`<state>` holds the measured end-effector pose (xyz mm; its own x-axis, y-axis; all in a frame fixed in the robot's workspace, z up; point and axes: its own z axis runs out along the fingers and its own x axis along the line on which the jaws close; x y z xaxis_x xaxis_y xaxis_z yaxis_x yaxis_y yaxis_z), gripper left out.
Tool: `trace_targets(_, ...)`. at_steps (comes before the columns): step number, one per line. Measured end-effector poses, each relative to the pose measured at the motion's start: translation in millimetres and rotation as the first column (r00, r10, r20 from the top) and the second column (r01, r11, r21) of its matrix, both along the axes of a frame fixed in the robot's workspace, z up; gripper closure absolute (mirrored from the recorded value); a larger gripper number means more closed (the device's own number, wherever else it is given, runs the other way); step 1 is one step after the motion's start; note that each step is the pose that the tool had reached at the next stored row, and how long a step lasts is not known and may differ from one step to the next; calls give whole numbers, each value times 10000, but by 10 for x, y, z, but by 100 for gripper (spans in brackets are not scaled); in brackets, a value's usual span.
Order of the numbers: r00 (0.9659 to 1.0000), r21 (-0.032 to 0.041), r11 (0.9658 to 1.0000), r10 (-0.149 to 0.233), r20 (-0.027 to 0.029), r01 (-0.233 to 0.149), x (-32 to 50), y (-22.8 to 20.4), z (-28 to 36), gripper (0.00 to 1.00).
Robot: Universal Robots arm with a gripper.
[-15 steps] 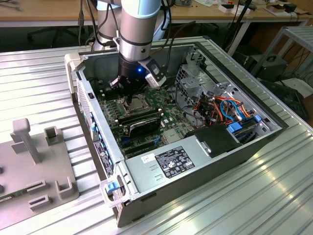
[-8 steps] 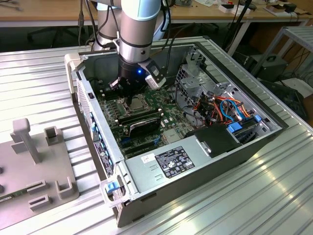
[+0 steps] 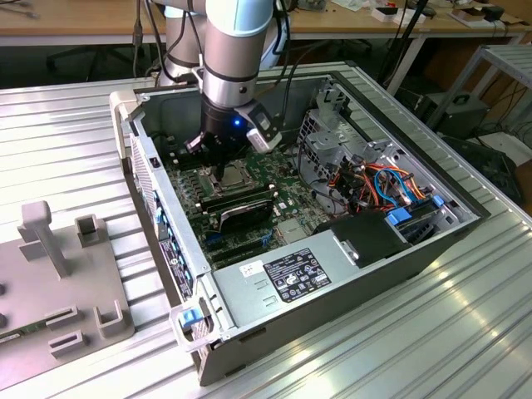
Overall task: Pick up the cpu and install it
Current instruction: 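Close the cpu cover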
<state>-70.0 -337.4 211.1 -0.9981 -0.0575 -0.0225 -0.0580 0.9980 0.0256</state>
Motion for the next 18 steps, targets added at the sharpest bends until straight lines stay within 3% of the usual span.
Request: trace_targets(18,10000,-1,10000,0,-1,0,-8,-1,-83,89)
